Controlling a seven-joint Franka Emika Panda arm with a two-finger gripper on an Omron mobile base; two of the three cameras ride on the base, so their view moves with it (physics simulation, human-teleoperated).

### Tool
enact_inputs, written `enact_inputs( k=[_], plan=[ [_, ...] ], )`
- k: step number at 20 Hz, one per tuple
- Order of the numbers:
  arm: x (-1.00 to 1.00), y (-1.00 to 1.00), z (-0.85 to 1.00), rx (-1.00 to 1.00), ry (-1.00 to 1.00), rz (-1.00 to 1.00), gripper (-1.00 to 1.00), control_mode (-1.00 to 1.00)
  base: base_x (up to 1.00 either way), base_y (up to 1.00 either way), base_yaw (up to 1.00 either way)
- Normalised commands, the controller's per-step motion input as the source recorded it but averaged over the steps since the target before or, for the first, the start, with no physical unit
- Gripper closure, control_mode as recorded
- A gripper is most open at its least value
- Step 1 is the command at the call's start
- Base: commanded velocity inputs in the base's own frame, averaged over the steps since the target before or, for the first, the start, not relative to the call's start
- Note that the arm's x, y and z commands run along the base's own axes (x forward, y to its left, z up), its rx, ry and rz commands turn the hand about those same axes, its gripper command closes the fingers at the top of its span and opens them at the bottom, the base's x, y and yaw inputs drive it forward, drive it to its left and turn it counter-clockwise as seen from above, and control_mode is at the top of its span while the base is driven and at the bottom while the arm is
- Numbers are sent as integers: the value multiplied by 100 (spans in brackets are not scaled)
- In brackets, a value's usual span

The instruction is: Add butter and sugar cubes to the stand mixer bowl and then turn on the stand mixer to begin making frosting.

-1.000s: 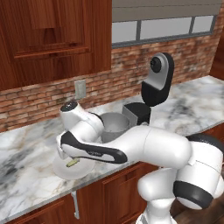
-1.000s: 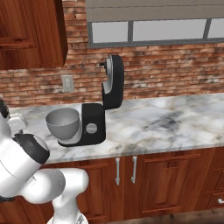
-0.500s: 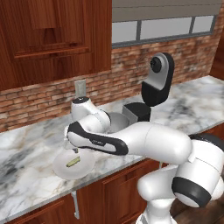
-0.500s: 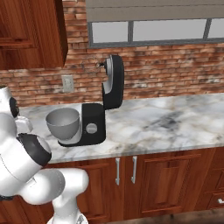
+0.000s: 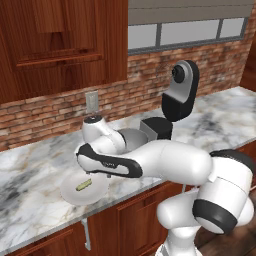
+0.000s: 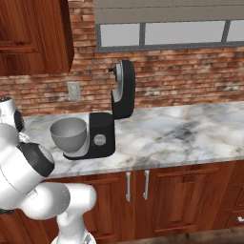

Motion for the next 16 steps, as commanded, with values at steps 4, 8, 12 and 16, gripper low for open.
enact_inputs(
  k=[4, 8, 12, 16],
  plan=[
    [24, 1, -12, 0, -1, -25, -100, -100, 0, 0, 0],
    [27, 14, -12, 0, 0, -14, -100, -100, 0, 0, 0],
    [6, 27, -19, 0, 0, -12, -100, -100, 0, 0, 0],
    [0, 22, -23, 0, 0, -9, -100, -100, 0, 0, 0]
  ],
)
